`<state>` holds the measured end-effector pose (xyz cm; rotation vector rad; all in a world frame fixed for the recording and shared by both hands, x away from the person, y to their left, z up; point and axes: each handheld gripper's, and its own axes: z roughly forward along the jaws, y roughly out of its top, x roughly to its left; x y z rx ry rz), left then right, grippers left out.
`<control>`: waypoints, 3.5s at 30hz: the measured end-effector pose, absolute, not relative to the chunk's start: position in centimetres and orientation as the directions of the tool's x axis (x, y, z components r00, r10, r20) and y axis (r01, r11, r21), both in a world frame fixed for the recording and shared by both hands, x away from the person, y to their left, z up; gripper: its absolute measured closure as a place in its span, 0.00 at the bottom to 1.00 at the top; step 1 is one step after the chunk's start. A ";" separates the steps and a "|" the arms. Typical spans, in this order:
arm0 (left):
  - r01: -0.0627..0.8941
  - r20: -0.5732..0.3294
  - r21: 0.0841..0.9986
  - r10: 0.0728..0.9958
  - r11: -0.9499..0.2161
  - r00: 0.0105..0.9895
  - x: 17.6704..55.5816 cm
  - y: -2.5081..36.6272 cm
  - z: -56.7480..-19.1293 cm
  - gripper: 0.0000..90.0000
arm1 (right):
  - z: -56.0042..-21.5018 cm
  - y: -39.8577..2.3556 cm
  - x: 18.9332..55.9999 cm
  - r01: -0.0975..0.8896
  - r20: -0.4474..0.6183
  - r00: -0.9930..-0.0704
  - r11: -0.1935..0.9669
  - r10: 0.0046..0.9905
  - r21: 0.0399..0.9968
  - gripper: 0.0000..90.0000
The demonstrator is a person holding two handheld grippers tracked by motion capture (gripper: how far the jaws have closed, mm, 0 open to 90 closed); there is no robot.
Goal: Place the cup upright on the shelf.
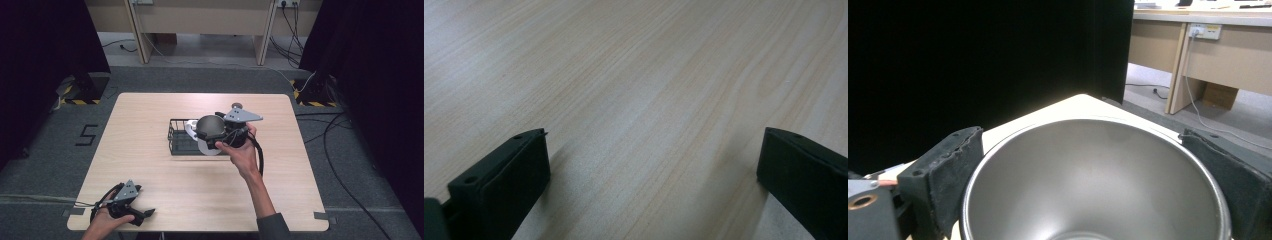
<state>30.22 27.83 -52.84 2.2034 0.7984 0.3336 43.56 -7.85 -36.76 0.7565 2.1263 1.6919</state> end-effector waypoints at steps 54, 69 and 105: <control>0.437 -0.012 0.731 0.631 -0.524 0.776 30.2 27.8 -52.8 0.00 | -40.0 -5.1 52.1 0.252 0.046 -0.775 0.241 0.630 0.937 0.07; 0.438 -0.013 0.732 0.632 -0.522 0.775 30.2 27.8 -52.8 0.00 | -42.1 -5.6 52.2 0.314 0.059 -0.760 0.286 0.647 0.905 0.07; 0.435 -0.009 0.730 0.630 -0.526 0.776 30.2 27.8 -52.8 0.00 | -39.3 -5.8 50.2 0.235 0.073 -0.738 0.154 0.671 0.960 0.17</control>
